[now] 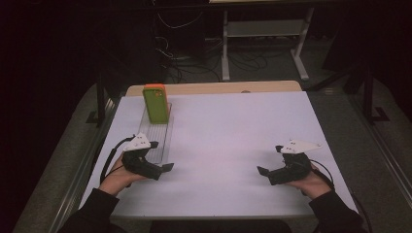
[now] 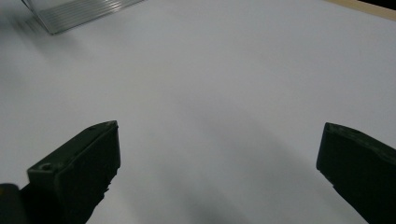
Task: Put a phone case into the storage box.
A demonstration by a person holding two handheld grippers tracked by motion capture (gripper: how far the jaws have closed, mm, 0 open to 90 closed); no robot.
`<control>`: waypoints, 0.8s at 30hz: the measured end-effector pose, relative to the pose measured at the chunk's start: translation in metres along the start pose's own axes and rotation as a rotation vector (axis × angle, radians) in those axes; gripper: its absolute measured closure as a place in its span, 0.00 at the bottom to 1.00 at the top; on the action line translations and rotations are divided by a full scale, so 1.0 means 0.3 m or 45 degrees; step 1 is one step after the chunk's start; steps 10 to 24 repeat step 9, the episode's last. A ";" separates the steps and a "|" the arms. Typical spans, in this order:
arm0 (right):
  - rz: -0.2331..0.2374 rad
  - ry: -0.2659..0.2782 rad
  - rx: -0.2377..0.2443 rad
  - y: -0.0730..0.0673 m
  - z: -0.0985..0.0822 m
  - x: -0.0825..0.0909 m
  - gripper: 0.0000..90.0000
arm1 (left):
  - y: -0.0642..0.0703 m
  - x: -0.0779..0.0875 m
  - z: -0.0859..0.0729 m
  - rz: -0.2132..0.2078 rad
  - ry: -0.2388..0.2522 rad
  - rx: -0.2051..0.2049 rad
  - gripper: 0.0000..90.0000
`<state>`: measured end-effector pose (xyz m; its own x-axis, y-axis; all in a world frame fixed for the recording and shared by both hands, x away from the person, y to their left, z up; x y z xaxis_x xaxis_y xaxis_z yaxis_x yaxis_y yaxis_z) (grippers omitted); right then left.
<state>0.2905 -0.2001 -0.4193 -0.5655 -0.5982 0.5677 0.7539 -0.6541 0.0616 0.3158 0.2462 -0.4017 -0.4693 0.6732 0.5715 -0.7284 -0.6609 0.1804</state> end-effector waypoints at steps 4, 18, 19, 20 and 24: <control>0.000 0.000 -0.001 -0.001 -0.001 0.002 0.00 | 0.000 -0.003 0.001 -0.004 0.000 -0.010 0.00; -0.004 0.003 0.000 0.000 -0.002 0.004 0.00 | -0.001 -0.003 0.002 -0.007 0.003 -0.004 0.00; -0.004 0.003 0.000 0.000 -0.002 0.004 0.00 | -0.001 -0.003 0.002 -0.007 0.003 -0.004 0.00; -0.004 0.003 0.000 0.000 -0.002 0.004 0.00 | -0.001 -0.003 0.002 -0.007 0.003 -0.004 0.00; -0.004 0.003 0.000 0.000 -0.002 0.004 0.00 | -0.001 -0.003 0.002 -0.007 0.003 -0.004 0.00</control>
Point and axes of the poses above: each handheld gripper's, and its own axes: x roughly backward along the jaws, z roughly out of its top, y roughly to its right, the point moved 1 cm from there along -x, roughly forward along the jaws, and after that the axes turned 9 degrees about x, right-handed, at the moved point
